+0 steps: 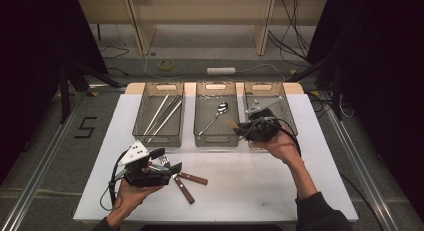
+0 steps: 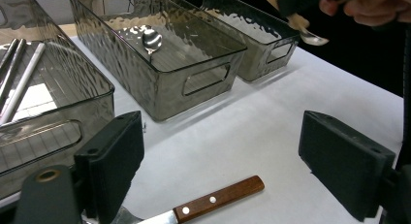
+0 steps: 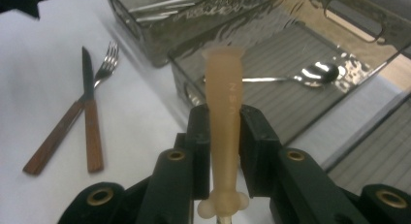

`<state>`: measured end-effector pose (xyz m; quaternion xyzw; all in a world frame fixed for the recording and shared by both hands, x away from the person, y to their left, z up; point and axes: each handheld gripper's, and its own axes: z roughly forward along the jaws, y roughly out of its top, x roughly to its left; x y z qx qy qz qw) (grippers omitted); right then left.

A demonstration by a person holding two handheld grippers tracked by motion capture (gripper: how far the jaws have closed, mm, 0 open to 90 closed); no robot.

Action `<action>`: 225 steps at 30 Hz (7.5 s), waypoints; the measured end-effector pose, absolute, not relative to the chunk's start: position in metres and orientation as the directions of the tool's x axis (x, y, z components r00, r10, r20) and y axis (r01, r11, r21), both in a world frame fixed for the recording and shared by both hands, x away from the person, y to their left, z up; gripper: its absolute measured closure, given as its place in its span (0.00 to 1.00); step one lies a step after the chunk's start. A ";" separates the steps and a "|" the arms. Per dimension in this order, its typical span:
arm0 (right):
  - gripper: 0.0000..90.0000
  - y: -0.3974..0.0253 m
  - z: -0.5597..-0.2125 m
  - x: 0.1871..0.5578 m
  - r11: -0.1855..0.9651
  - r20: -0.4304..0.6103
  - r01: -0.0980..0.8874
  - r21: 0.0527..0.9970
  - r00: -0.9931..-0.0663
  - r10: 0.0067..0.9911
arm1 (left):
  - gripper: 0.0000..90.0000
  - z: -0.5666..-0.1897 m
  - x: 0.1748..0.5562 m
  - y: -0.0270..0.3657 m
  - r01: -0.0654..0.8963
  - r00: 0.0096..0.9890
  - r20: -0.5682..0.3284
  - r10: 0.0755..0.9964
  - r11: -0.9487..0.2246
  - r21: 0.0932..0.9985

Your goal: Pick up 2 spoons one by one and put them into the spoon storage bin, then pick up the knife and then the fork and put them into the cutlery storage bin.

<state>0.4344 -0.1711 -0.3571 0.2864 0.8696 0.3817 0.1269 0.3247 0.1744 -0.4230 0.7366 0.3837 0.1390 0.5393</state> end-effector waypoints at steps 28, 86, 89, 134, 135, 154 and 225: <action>0.85 -0.116 -0.349 0.496 0.526 -0.027 0.418 0.741 -0.764 0.645 | 0.18 -0.422 0.323 0.173 0.399 0.671 -0.188 0.717 -0.135 0.907; 0.64 -0.096 -0.397 0.530 0.445 0.054 0.567 0.693 -0.657 0.752 | 0.18 -0.423 0.325 0.172 0.404 0.671 -0.184 0.718 -0.146 0.903; 0.62 -0.100 -0.394 0.528 0.439 0.062 0.565 0.699 -0.659 0.749 | 0.18 -0.424 0.325 0.172 0.406 0.670 -0.183 0.719 -0.149 0.901; 0.38 -0.223 -0.411 0.360 0.286 0.111 0.410 0.866 -0.716 0.689 | 0.18 -0.426 0.347 0.151 0.523 0.649 -0.253 0.718 -0.180 0.833; 0.38 -0.225 -0.412 0.358 0.281 0.116 0.413 0.867 -0.713 0.691 | 0.18 -0.426 0.348 0.150 0.524 0.648 -0.250 0.719 -0.183 0.832; 0.37 -0.236 -0.424 0.336 0.254 0.136 0.423 0.870 -0.699 0.702 | 0.18 -0.431 0.363 0.134 0.564 0.645 -0.255 0.720 -0.224 0.795; 0.34 -0.234 -0.434 0.325 0.301 0.125 0.438 0.847 -0.715 0.688 | 0.99 -0.473 0.385 0.094 0.638 0.727 -0.168 0.666 -0.564 0.524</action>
